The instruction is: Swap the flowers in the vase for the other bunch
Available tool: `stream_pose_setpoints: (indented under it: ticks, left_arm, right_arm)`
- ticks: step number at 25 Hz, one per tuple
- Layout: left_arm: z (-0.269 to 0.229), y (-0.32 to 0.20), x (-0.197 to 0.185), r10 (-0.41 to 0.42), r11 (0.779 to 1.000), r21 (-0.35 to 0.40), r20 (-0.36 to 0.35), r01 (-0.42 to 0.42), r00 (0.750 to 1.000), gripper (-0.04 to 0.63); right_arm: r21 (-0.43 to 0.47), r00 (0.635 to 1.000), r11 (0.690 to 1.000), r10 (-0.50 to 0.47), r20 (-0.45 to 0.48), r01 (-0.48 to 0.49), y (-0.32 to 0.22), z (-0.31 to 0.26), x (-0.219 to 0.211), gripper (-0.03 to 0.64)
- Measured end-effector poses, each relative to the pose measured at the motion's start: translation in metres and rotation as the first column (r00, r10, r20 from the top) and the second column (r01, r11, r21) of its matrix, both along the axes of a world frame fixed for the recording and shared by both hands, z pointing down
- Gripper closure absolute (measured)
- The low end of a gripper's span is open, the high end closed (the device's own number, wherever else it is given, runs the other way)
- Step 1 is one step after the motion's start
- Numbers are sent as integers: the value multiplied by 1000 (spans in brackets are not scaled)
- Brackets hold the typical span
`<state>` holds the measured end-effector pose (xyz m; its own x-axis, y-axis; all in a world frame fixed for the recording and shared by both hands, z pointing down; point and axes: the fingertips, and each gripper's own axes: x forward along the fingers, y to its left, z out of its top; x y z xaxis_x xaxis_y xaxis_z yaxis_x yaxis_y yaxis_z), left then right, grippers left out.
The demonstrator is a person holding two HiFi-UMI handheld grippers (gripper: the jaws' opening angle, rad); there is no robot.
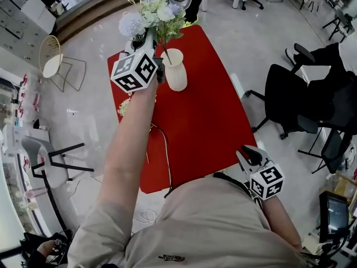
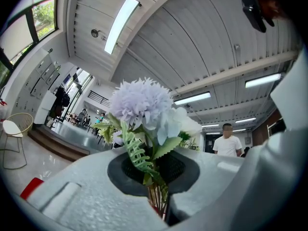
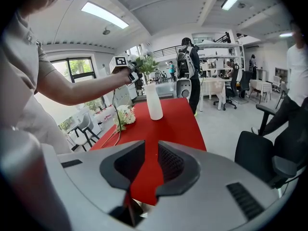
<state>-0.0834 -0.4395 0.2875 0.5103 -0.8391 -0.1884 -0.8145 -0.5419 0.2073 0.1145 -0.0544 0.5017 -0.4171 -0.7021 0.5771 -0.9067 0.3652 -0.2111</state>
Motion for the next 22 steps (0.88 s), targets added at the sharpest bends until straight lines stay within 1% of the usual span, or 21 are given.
stream_pose_setpoints:
  ticks: [4,15,22]
  left_arm:
    - [12,5,3,11,1000,-2,15,-11,1000,558]
    - [41,19,14,38,999,-7,97,-38,995,558]
    - [59,27,18,42,999,-38,159,-37,986,551]
  right_arm:
    - [-2,1000,1000,-3,3,3,-1,0,-1,526]
    - [-7,1000,1000,-5,11,5,-4,0,-6,526]
    - [-6,1000,1000,-10,17,10,-4,-2,-7,526]
